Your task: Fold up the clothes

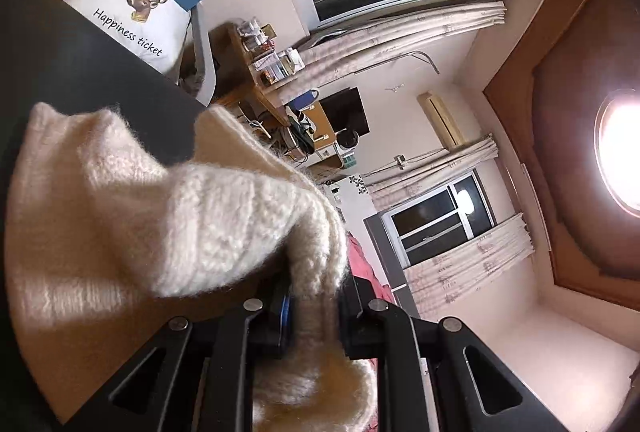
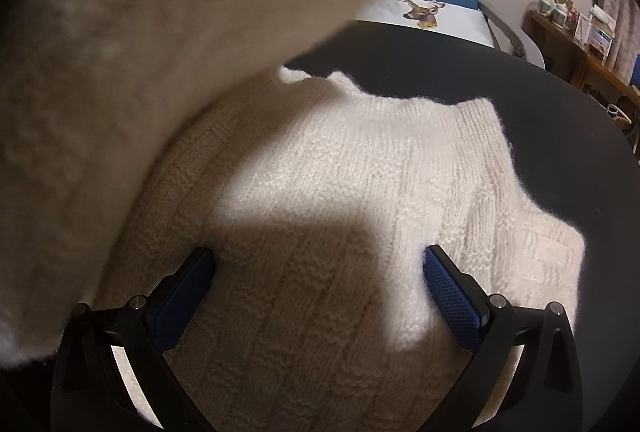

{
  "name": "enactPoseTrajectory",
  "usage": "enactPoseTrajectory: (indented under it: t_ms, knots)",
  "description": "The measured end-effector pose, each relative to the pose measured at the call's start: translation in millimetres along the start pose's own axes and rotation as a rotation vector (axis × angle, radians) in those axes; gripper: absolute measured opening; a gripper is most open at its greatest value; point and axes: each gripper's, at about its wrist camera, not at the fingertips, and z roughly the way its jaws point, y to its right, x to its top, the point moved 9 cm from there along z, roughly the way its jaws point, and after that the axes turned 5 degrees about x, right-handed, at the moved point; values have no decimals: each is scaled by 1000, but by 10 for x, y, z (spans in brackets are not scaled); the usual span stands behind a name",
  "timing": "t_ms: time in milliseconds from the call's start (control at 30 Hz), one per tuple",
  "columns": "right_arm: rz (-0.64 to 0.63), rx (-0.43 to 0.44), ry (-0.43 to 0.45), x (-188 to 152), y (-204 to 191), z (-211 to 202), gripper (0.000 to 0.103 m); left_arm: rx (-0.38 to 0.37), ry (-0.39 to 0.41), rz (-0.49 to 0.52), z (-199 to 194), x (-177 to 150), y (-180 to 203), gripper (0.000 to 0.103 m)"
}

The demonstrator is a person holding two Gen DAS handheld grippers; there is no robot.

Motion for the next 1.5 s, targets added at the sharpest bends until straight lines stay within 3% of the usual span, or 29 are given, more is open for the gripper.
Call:
enactPoseTrajectory:
  t_ms: [267,333,600,667,800,900,1033,1200,1267,1333,1500]
  knots:
    - [19,23,38,-209,132,-466,103,36,-53,-27,217,-58,-221,17]
    - [29,78,11,-377,125,-511,103,41,-76,-24,304,-109,-226,17]
    - [76,122,92,-471,140,-525,103,149,-218,5,784,-363,-296,19]
    - [69,117,110,-486,135,-546,103,145,-251,-14,866,-409,-304,27]
    - [22,76,107,-542,91,-628,103,93,-313,-41,975,-474,-208,31]
    - [5,51,105,-587,89,-735,103,38,-315,10,907,-449,25,33]
    - [28,57,122,-702,143,-904,103,-19,-210,29,522,-244,143,34]
    - [103,140,141,-885,152,-958,103,145,-18,23,-25,-138,-370,34]
    - [126,160,144,-926,153,-940,103,224,-27,-6,-97,-228,-639,34]
    - [129,161,133,-877,143,-879,103,267,-98,-39,-79,-411,-853,33]
    - [114,173,82,-806,-37,-730,103,260,-132,-18,-223,-611,-893,33]
